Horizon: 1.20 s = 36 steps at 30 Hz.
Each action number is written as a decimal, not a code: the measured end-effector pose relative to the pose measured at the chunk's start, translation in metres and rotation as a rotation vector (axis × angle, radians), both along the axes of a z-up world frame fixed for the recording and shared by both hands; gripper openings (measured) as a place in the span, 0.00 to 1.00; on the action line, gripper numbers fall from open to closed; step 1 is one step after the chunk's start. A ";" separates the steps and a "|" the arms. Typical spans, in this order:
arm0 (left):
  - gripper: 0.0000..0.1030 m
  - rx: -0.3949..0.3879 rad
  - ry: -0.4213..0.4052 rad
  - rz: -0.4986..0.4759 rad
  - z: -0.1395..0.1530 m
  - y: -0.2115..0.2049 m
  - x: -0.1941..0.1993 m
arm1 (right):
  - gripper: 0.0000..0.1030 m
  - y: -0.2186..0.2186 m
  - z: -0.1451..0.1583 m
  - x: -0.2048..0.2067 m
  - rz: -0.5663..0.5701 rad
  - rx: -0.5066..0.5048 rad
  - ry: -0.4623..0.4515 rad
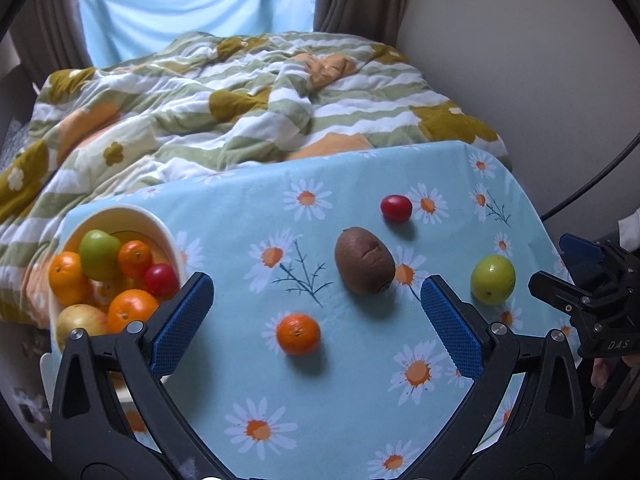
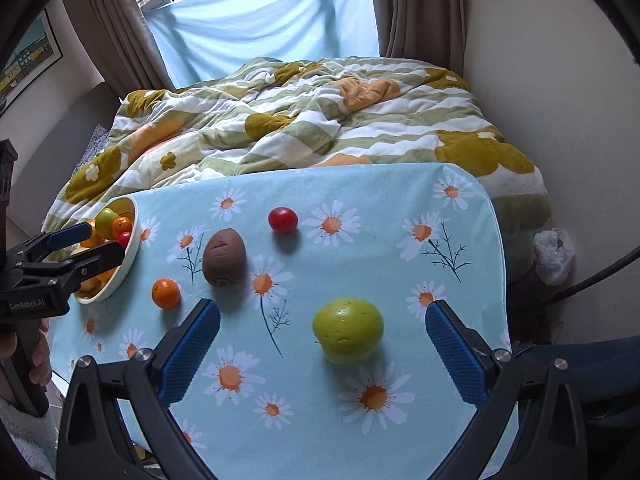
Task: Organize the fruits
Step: 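Grasp the brown kiwi with the left gripper while the right gripper grasps the green apple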
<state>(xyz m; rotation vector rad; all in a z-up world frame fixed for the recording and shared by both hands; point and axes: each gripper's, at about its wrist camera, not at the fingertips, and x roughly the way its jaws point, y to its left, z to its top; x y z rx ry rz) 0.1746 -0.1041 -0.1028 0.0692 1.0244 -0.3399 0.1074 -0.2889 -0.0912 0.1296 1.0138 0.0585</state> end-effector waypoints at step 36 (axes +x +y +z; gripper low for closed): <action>0.59 0.161 0.136 -0.060 -0.093 -0.082 0.045 | 0.83 0.004 -0.083 0.007 0.116 -0.071 0.065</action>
